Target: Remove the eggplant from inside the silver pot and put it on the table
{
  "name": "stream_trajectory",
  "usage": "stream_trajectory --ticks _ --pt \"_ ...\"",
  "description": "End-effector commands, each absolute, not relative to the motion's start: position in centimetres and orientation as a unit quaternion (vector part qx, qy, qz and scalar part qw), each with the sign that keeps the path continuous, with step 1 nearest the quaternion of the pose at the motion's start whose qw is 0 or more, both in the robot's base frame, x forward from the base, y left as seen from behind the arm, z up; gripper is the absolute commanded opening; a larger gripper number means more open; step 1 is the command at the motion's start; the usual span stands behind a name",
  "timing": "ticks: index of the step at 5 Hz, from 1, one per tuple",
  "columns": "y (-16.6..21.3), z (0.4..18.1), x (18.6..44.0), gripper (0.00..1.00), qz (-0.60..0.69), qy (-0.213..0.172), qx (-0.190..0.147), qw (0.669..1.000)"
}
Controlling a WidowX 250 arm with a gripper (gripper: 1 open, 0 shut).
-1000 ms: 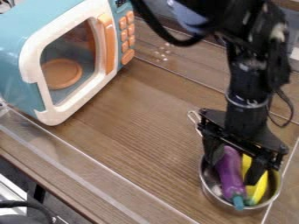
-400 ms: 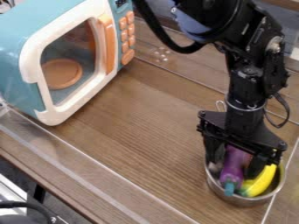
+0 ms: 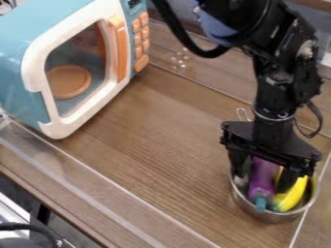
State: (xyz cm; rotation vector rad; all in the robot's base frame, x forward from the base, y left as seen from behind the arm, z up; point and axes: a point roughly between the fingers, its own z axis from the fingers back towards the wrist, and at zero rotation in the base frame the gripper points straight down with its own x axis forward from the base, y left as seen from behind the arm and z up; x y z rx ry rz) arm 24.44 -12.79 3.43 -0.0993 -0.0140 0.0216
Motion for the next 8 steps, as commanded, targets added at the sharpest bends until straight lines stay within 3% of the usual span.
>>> stream_trajectory --ticks 1,5,8 --pt "-13.3 2.8 23.2 1.00 -0.036 0.018 -0.035 0.999" --pt "-14.5 3.2 20.7 1.00 -0.116 0.048 -0.021 0.992" --pt "-14.9 3.5 21.1 1.00 -0.070 0.034 -0.029 0.997"
